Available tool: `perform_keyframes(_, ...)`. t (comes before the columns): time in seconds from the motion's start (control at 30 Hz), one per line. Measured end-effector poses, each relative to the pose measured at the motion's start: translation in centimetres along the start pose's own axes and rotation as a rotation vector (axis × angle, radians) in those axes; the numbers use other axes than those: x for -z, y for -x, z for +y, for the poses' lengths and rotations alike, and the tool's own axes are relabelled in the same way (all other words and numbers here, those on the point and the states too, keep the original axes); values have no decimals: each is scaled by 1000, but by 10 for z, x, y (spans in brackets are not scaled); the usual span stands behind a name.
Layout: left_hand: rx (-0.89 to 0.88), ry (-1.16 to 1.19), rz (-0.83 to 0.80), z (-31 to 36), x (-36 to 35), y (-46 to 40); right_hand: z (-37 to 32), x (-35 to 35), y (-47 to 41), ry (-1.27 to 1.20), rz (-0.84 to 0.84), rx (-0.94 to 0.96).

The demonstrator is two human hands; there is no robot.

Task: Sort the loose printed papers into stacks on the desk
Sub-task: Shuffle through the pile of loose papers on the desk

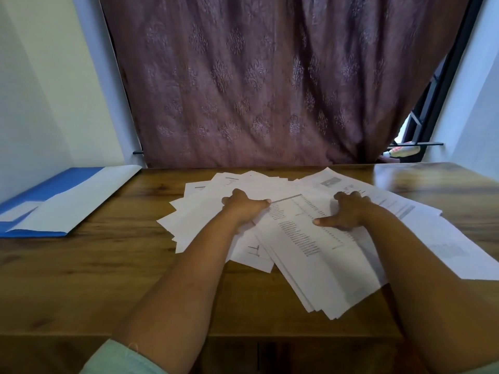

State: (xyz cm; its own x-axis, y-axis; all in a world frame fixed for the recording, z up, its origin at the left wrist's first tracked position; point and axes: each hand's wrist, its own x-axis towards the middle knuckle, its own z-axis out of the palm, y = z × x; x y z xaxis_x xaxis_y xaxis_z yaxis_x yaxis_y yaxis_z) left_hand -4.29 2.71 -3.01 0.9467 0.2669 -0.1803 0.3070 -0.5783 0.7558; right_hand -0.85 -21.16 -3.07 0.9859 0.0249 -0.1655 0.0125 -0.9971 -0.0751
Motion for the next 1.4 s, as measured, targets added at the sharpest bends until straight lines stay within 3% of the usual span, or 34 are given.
perform_keyframes(0.17, 13, 79, 8, -3, 1, -2, 5, 1, 2, -152, 19, -44)
perform_keyframes(0.47, 12, 7, 25, -12, 0, -15, 9, 1, 3, -238, 16, -18)
perform_keyframes(0.7, -4, 62, 4, -17, 8, -24, 7, 4, 4, -832, -95, -8)
perform_keyframes(0.83, -91, -258, 261, -28, 39, -26, 20, 4, -5, -1388, 162, -78)
perform_keyframes(0.87, -57, -377, 253, -34, 46, -25, 23, 5, -7, -1503, 185, -100)
perform_keyframes(0.97, -84, -715, -20, -36, 50, -13, 25, 4, -8, -1680, 162, -171)
perform_keyframes(1.03, -174, -692, -134, -27, 40, -6, 24, 2, -8, -1674, 120, -200)
perform_keyframes(1.1, -209, -641, -161, -17, 25, 0, 26, -2, -12, -1519, 136, -161)
perform_keyframes(1.2, -145, -485, -4, -11, 15, 3, 27, -6, -11, -959, 199, -8)
perform_keyframes(1.33, -10, -188, 121, -12, 16, -4, 16, -12, -10, -330, 37, 12)
perform_keyframes(1.4, 65, 79, 114, -7, 14, -7, 9, -13, -10, -174, 14, 38)
